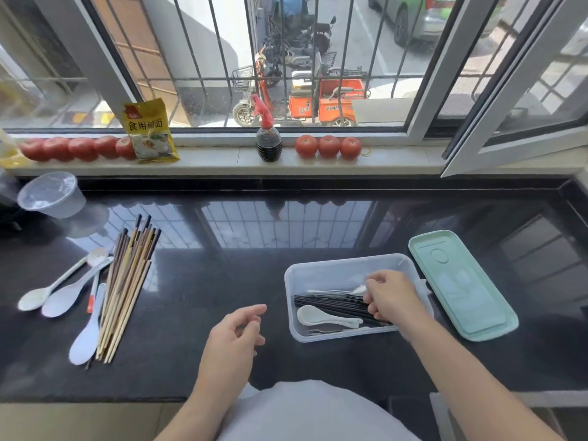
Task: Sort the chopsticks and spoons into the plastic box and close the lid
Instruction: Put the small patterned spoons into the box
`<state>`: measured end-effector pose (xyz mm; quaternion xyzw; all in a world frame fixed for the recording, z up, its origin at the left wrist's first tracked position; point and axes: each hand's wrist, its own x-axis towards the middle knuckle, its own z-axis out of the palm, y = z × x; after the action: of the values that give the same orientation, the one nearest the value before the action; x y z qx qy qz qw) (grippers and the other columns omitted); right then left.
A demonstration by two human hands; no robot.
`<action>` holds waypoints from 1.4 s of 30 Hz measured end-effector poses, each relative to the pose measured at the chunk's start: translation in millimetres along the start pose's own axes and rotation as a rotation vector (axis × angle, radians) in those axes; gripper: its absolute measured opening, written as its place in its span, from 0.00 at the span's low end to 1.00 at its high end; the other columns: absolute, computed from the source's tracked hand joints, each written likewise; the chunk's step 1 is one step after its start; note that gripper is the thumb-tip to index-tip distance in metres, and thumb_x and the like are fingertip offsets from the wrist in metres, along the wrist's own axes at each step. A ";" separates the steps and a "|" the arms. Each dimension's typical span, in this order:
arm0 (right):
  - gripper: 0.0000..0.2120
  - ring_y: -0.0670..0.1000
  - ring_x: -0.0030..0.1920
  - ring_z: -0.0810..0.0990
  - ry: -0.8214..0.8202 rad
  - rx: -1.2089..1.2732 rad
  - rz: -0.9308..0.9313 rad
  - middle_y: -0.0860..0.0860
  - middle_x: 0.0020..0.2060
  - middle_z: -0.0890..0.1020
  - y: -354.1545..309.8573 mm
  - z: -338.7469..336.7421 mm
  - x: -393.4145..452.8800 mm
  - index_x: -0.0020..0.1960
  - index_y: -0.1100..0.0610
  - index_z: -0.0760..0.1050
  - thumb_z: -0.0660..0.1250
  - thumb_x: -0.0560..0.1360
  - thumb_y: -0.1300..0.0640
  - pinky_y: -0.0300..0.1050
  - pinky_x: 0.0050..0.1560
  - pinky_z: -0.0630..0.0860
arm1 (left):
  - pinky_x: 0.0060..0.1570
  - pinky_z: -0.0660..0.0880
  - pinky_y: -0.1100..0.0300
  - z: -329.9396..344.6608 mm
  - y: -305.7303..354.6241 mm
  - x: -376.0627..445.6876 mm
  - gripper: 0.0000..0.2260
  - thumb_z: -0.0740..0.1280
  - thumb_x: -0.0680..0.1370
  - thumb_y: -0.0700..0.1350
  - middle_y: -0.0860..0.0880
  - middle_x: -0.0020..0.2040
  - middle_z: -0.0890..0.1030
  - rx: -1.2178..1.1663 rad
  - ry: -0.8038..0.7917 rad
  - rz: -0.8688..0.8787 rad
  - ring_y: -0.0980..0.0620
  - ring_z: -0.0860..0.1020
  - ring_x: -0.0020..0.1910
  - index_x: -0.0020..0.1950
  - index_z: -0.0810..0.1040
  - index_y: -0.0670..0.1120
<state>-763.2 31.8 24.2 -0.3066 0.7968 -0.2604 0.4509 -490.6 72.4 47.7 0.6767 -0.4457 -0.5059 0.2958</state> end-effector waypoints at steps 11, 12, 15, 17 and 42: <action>0.11 0.49 0.28 0.77 -0.550 -0.140 -0.343 0.50 0.32 0.83 -54.2 159.3 -76.8 0.46 0.51 0.80 0.61 0.79 0.60 0.49 0.33 0.77 | 0.37 0.76 0.61 -92.6 -30.7 -12.7 0.13 0.63 0.80 0.37 0.50 0.43 0.85 -0.078 0.035 -0.244 0.54 0.80 0.36 0.52 0.85 0.50; 0.11 0.48 0.28 0.77 -0.586 -0.157 -0.339 0.50 0.32 0.83 -55.0 175.8 -79.7 0.45 0.50 0.80 0.60 0.78 0.60 0.50 0.35 0.78 | 0.38 0.76 0.61 -110.9 -38.2 -13.8 0.13 0.63 0.80 0.37 0.51 0.42 0.85 -0.080 0.047 -0.280 0.53 0.80 0.35 0.52 0.85 0.49; 0.12 0.46 0.29 0.78 -0.661 -0.231 -0.329 0.48 0.33 0.83 -56.6 221.3 -92.5 0.46 0.50 0.80 0.59 0.78 0.60 0.46 0.36 0.78 | 0.36 0.74 0.61 -166.1 -66.5 -9.5 0.12 0.62 0.81 0.36 0.50 0.41 0.84 -0.063 0.080 -0.353 0.52 0.79 0.35 0.53 0.84 0.47; 0.10 0.45 0.32 0.78 -0.685 -0.314 -0.328 0.46 0.36 0.83 -55.4 250.4 -99.2 0.46 0.49 0.79 0.60 0.78 0.58 0.44 0.39 0.78 | 0.36 0.74 0.61 -200.6 -89.6 2.0 0.11 0.62 0.82 0.37 0.49 0.42 0.83 -0.010 0.083 -0.372 0.52 0.78 0.36 0.54 0.83 0.46; 0.33 0.55 0.56 0.73 -0.253 -1.595 -0.902 0.55 0.70 0.67 -144.6 477.6 -32.5 0.72 0.57 0.65 0.73 0.69 0.63 0.48 0.45 0.80 | 0.40 0.76 0.63 -483.3 -185.0 153.1 0.10 0.63 0.81 0.42 0.51 0.45 0.85 0.132 -0.201 -0.291 0.57 0.80 0.36 0.52 0.83 0.53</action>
<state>-293.9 -108.6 -76.3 -0.8337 0.4903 0.2498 0.0459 37.8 -11.1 -22.9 0.6981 -0.4028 -0.5779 0.1286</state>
